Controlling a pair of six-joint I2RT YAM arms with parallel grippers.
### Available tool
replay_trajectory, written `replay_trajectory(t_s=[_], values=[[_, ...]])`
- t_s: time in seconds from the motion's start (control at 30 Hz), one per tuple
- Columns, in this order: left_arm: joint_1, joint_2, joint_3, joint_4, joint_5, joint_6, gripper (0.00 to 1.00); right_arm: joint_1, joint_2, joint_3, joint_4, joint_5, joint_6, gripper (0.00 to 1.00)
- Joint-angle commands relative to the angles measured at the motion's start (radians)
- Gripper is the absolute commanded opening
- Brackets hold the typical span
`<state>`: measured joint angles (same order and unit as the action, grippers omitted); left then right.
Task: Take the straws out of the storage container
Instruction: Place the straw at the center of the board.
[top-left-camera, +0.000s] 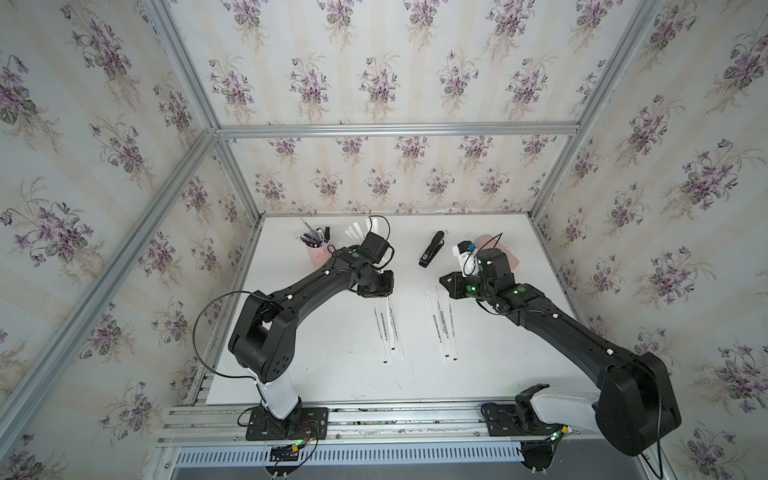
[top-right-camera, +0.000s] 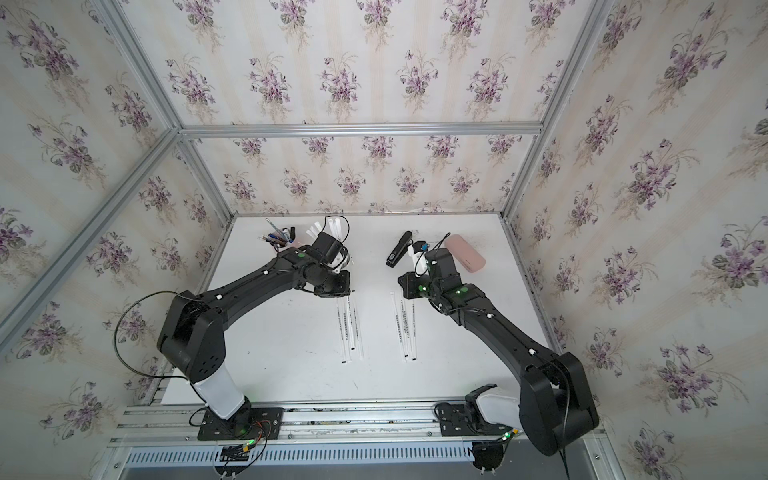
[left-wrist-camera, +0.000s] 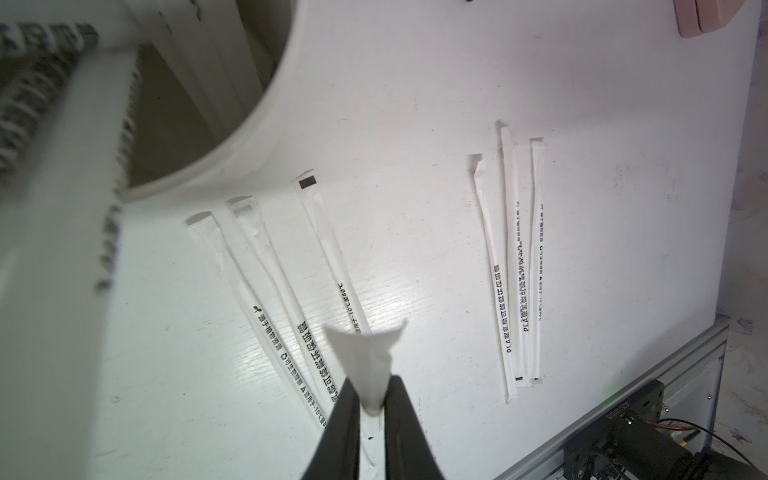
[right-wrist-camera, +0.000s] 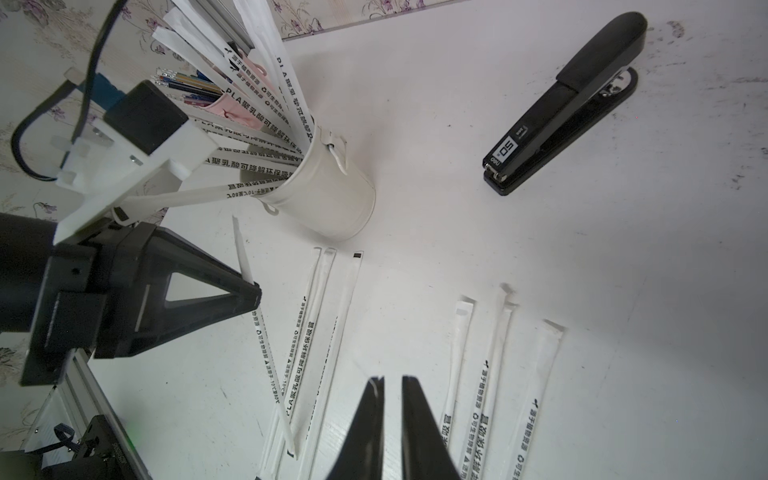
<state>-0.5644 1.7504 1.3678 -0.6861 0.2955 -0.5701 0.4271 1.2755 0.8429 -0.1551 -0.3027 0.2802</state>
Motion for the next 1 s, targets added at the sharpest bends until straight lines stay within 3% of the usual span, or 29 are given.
replay_trajectory(t_s=[0.0, 0.67, 0.97], values=[[0.000, 0.002, -0.007, 0.010, -0.006, -0.010, 0.14, 0.001, 0.004, 0.000, 0.014, 0.012, -0.015, 0.14], [0.000, -0.018, -0.039, 0.024, -0.010, -0.022, 0.22, 0.002, 0.010, -0.001, 0.014, 0.010, -0.015, 0.14], [-0.003, -0.135, 0.119, -0.056, 0.001, 0.077, 0.22, 0.029, 0.037, 0.034, 0.044, -0.016, 0.024, 0.14]])
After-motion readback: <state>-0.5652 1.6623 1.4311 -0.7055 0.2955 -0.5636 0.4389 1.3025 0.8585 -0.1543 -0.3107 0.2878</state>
